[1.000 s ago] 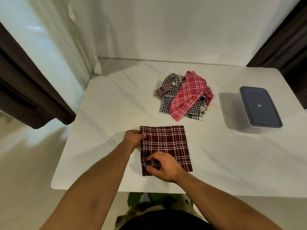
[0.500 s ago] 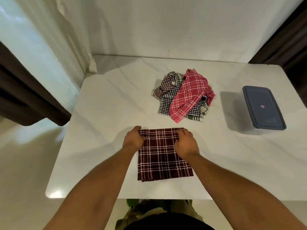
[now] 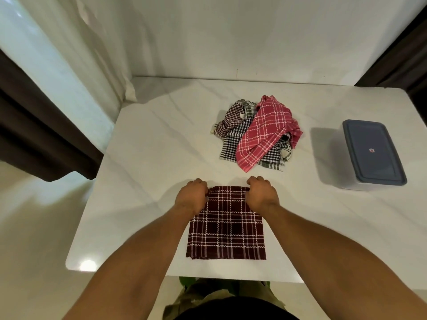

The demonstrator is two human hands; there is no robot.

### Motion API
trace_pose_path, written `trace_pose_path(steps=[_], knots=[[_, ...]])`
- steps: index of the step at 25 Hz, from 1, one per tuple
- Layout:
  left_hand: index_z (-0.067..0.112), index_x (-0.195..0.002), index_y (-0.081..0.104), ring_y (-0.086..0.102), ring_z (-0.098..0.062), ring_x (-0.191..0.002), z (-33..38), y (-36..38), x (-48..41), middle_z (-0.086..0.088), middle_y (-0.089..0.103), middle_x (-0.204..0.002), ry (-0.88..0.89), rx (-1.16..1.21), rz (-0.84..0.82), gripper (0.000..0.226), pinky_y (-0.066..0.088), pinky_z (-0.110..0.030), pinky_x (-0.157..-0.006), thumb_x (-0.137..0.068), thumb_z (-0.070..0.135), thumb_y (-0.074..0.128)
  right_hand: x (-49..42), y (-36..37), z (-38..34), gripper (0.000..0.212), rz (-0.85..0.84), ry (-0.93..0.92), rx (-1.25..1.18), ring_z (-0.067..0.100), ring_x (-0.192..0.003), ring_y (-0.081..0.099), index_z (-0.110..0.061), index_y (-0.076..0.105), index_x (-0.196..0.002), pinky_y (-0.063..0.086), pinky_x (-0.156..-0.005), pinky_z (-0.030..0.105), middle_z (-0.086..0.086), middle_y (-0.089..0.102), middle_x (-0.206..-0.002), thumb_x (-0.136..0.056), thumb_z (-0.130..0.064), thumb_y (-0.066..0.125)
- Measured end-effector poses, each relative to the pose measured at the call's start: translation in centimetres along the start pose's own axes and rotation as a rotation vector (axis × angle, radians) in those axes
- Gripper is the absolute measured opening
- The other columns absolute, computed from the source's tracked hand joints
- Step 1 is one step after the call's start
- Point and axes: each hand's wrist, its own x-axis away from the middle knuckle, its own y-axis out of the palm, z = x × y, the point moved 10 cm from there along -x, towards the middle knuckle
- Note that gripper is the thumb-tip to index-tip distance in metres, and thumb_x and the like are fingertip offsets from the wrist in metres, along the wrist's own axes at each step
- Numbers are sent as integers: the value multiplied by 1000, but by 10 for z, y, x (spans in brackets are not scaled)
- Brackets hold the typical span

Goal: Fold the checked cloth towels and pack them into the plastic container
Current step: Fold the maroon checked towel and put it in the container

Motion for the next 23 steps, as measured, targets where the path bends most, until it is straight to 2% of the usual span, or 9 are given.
trace_pose_path(steps=[4,6,8,10,12,14,16,19,23], knots=[[17,-118,53,59,-23,-94,6,-5,4,-6,64,-109,-20,40,-30,31,50,-34,-80,-89,5,55,3,3,15,37,-108,-26,-95,26,-113,59,-18,61,-129,51,-95,35,7,58,-125,-92,-13,60],[18,-126,54,61,-24,-99,12,-11,4,-5,64,-114,-26,47,-61,38,52,-37,-85,-90,10,59,7,5,19,30,-216,-88,-54,23,-105,62,-18,66,-121,53,-91,33,5,65,-120,-91,-19,63],[18,-120,63,62,-23,-100,22,-21,4,-5,66,-113,-21,19,-94,30,53,-39,-88,-90,20,64,13,-4,27,23,-263,-92,27,22,-96,64,-20,69,-111,55,-83,34,4,69,-110,-90,-22,61],[16,-111,68,62,-24,-98,33,-45,5,-5,67,-109,-19,16,-31,24,52,-39,-87,-90,28,65,13,-45,30,23,-60,-59,48,25,-93,64,-23,67,-110,54,-80,35,4,69,-106,-91,-22,54],[13,-105,67,59,-25,-97,46,-88,9,-5,62,-107,-11,-27,195,25,50,-41,-84,-91,33,63,16,-96,29,27,211,-42,-30,30,-89,63,-22,62,-113,53,-79,37,6,69,-101,-91,-16,48],[12,-102,64,56,-26,-97,65,-129,18,-5,59,-106,28,-80,424,24,48,-42,-84,-90,33,64,20,-127,24,29,304,-87,-61,31,-89,63,-21,59,-115,50,-78,38,6,69,-100,-90,-13,46],[12,-99,63,58,-26,-92,75,-149,20,-7,63,-102,40,27,416,21,48,-39,-78,-88,30,68,21,-141,28,29,246,-115,-85,31,-92,63,-22,60,-114,49,-78,37,5,69,-105,-89,-15,46],[16,-97,64,63,-24,-86,88,-144,19,-6,68,-94,51,67,176,21,43,-29,-68,-83,29,75,27,-161,45,31,216,-87,-167,31,-94,63,-23,61,-116,52,-80,37,5,69,-107,-91,-16,45],[24,-87,58,59,-20,-76,103,-172,33,2,60,-81,34,151,325,17,41,-29,-66,-84,31,74,45,-198,47,30,379,-84,-153,27,-83,61,-25,61,-113,53,-76,36,2,68,-99,-91,-16,43]])
